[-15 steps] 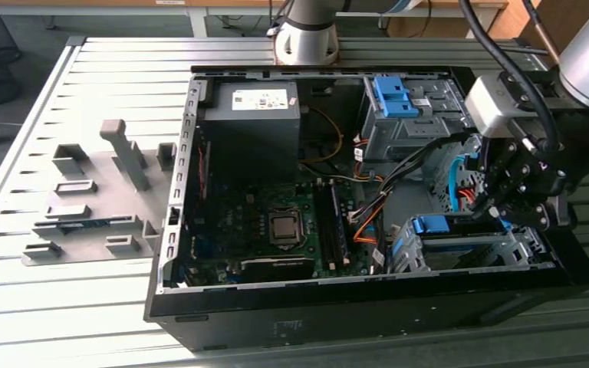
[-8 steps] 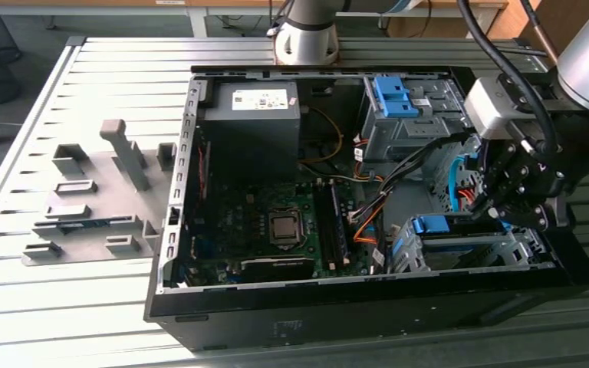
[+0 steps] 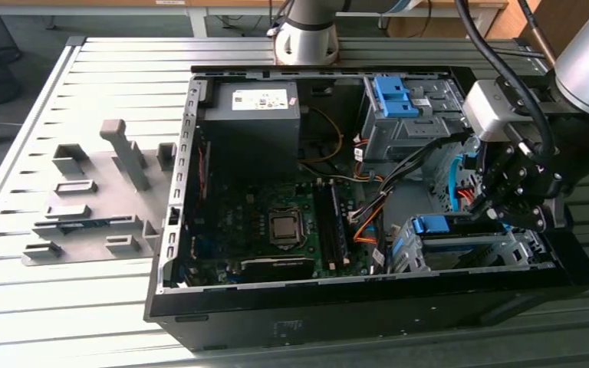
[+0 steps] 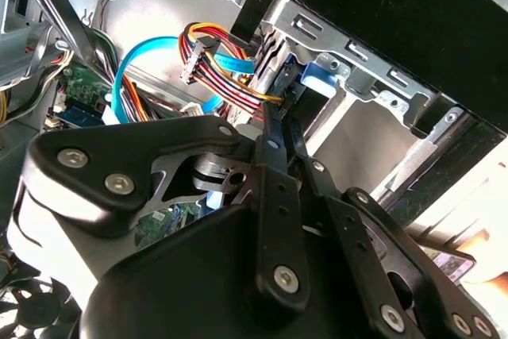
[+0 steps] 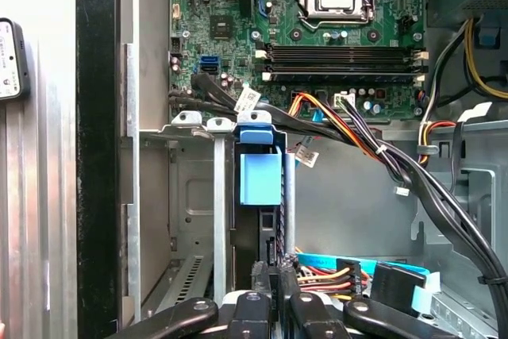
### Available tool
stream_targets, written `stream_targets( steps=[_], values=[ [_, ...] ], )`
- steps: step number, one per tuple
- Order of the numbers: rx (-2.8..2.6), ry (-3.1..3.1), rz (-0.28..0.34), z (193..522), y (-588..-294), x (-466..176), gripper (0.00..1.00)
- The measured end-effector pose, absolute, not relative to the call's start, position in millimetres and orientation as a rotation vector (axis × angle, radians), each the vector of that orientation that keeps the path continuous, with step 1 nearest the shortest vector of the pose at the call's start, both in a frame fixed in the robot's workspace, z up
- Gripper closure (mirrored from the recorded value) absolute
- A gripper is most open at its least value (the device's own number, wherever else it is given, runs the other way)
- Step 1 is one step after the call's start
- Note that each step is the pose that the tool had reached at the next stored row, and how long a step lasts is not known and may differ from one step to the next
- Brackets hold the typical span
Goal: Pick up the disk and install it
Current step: 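Insert the first disk wire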
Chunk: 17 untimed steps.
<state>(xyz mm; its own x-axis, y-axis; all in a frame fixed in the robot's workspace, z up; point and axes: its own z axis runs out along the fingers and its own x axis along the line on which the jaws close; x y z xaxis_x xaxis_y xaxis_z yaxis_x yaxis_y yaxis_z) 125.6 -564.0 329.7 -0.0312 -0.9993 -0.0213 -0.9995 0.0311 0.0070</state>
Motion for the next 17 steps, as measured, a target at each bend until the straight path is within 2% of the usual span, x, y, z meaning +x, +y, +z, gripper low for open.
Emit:
stream_targets(
  steps=[7, 8, 11, 13, 15, 17],
  values=[
    [-2.179, 2.248, 0.032, 335, -564, 126, 0.83],
    [-2.179, 2.248, 0.032, 339, -564, 126, 0.76],
    [-2.179, 2.248, 0.032, 345, -564, 126, 0.76],
    [-2.179, 2.248, 0.032, 345, -564, 126, 0.78],
    [-2.179, 2.248, 0.032, 345, -564, 126, 0.89],
    [-2.179, 2.248, 0.032, 345, -564, 126, 0.89]
  ],
)
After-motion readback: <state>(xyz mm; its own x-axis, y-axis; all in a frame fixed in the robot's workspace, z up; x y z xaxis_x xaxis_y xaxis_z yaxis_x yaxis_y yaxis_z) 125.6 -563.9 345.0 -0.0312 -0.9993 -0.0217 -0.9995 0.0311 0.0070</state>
